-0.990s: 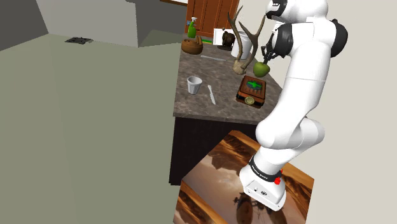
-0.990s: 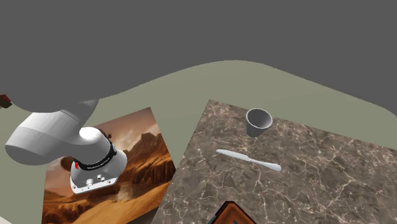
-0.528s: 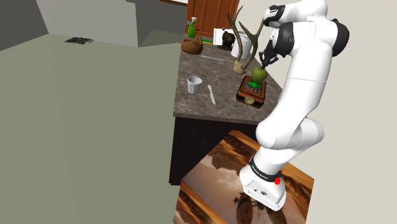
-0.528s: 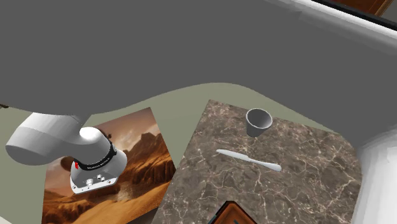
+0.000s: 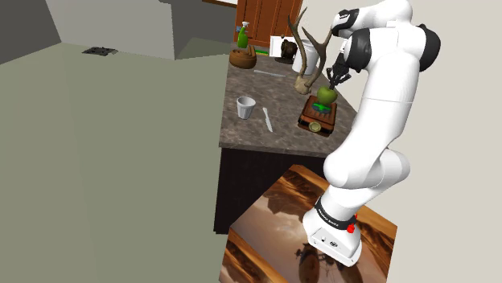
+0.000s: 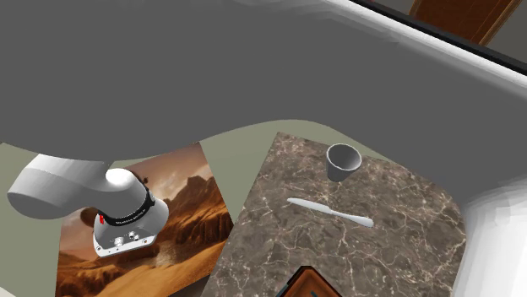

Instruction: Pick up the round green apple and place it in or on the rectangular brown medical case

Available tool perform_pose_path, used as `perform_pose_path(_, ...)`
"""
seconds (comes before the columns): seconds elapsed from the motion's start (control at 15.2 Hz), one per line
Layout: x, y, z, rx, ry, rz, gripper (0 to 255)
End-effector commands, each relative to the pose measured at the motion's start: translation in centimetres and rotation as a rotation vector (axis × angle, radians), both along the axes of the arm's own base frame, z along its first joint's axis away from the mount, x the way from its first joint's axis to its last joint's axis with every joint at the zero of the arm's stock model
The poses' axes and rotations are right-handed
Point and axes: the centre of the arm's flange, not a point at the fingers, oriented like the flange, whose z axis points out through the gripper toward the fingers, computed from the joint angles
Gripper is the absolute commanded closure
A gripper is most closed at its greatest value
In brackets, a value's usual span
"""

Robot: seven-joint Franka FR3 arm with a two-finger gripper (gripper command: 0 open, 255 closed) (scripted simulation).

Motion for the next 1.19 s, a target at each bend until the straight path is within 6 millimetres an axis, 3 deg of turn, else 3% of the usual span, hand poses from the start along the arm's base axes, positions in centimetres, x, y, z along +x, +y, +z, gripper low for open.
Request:
perform_pose_path(0.0,0.0,0.0,0.0,0.000,0.000,0.000,255)
perform_pose_path(0.07,0.0,0.0,0.0,0.000,0.000,0.000,0)
perform_pose_path(0.4,0.0,0.0,0.0,0.000,0.000,0.000,0)
perform_pose_path(0.66,0.1,-0.9,4.9,0.000,0.000,0.000,0)
perform_pose_path(1.12,0.1,-0.9,4.9,0.000,0.000,0.000,0)
